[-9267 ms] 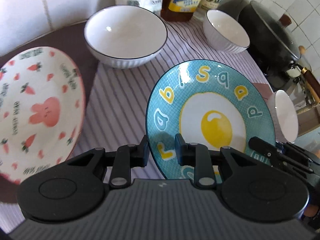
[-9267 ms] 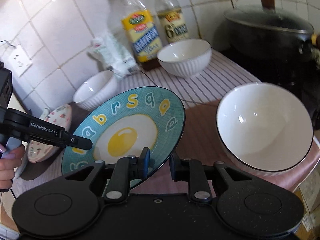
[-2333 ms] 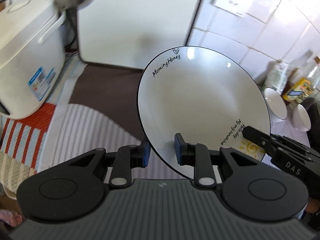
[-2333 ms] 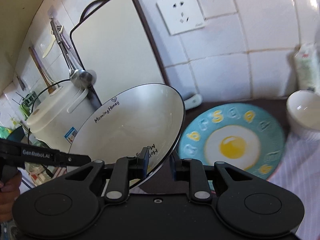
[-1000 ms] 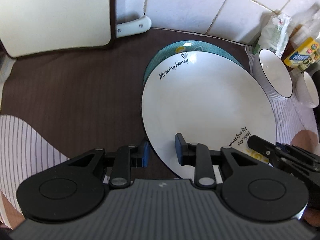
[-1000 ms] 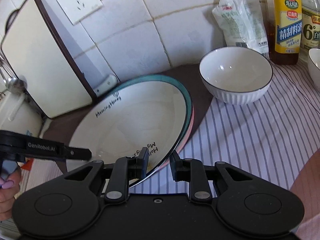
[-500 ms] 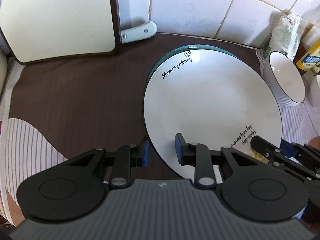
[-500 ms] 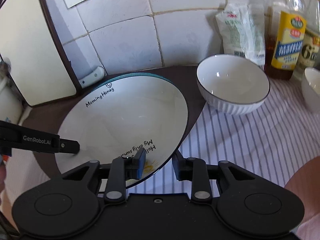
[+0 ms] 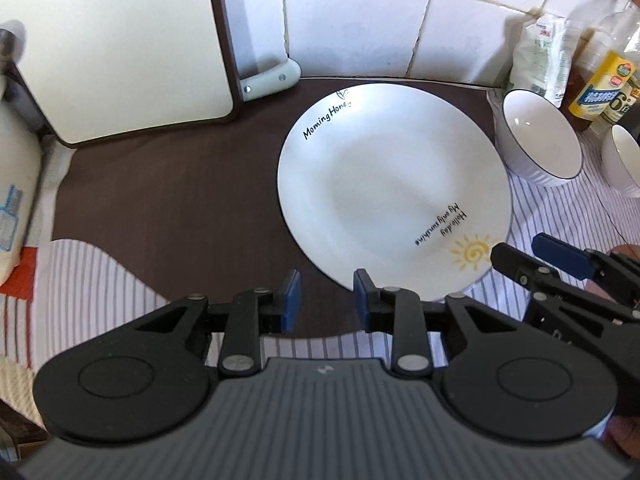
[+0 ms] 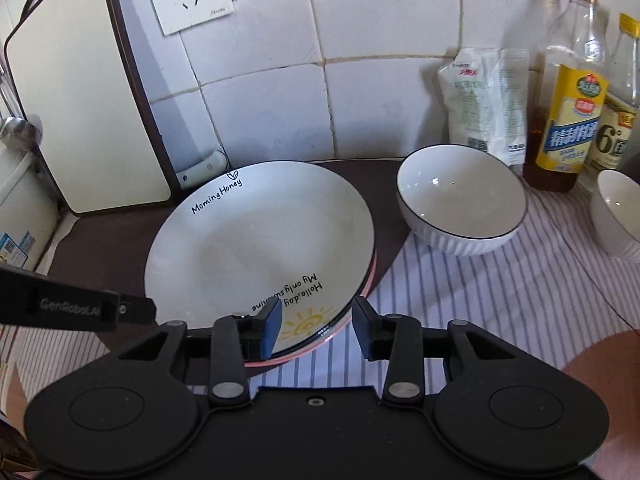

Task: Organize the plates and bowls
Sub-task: 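Lower the white plate onto the egg plate and open both grippers, then withdraw both grippers from the plate stack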

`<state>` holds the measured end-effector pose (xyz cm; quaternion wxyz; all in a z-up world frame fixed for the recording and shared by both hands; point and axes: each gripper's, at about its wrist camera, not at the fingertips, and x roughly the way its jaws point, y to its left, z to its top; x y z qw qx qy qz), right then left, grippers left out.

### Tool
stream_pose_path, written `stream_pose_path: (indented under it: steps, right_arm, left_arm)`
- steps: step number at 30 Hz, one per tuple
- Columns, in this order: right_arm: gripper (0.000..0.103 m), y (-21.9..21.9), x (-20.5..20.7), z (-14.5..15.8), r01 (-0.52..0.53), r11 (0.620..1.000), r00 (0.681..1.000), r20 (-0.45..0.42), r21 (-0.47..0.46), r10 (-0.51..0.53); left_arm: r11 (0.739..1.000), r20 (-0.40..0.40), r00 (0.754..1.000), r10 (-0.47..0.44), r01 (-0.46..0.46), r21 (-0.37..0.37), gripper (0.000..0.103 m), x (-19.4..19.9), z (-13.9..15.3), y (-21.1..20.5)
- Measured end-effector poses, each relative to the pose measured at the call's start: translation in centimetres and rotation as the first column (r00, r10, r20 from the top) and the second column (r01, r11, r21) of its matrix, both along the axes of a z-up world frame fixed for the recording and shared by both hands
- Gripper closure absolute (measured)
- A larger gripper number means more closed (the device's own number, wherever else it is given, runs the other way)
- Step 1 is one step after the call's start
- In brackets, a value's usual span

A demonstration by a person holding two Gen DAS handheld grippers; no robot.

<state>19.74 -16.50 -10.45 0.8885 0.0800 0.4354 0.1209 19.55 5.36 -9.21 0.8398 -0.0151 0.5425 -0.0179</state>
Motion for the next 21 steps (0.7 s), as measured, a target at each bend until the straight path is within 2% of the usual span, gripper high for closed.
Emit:
stream_pose_path:
  steps: [6,8,11,12,17,21]
  right_arm:
    - [0.054,-1.9,-1.9,2.1,-0.014,0.999,1.0,0.006,0.031,0.014]
    - [0.05,-2.7,-2.7,2.9,-0.02,0.999,1.0,0.014,0.032,0.02]
    - [0.042,-3.8,-4.0,4.3,-0.031,0.999,0.999,0.023,0.043,0.03]
    - [0.041,-4.0,-4.3,4.7,-0.035,0.999,0.999,-0.015,0.033,0.036]
    - [0.034,-5.6,-6.5,6.9,-0.029,0.999,1.0,0.011,0.028,0.029]
    - [0.031,-6.9,-8.0,8.0,-0.03,1.0,0.999,0.03,0.003,0.03]
  left_arm:
    - [1.0,0.0,1.0,0.003,-0.003,0.0,0.062,-2.4,2.5,-0.7]
    - [1.0,0.006,1.0,-0.002,0.002,-0.004,0.06,-3.2,3.4,-1.1]
    - [1.0,0.014,1.0,-0.014,0.014,-0.012,0.052,-4.6,4.9,-1.7]
    - [1.0,0.018,1.0,-0.025,0.025,-0.014,0.052,-5.1,5.3,-2.0]
    - [0.998,0.026,0.998,-0.062,0.062,-0.001,0.04,-7.5,7.1,-3.8]
    - [0.996,0.025,0.996,-0.087,0.087,0.01,0.037,-9.1,8.0,-5.4]
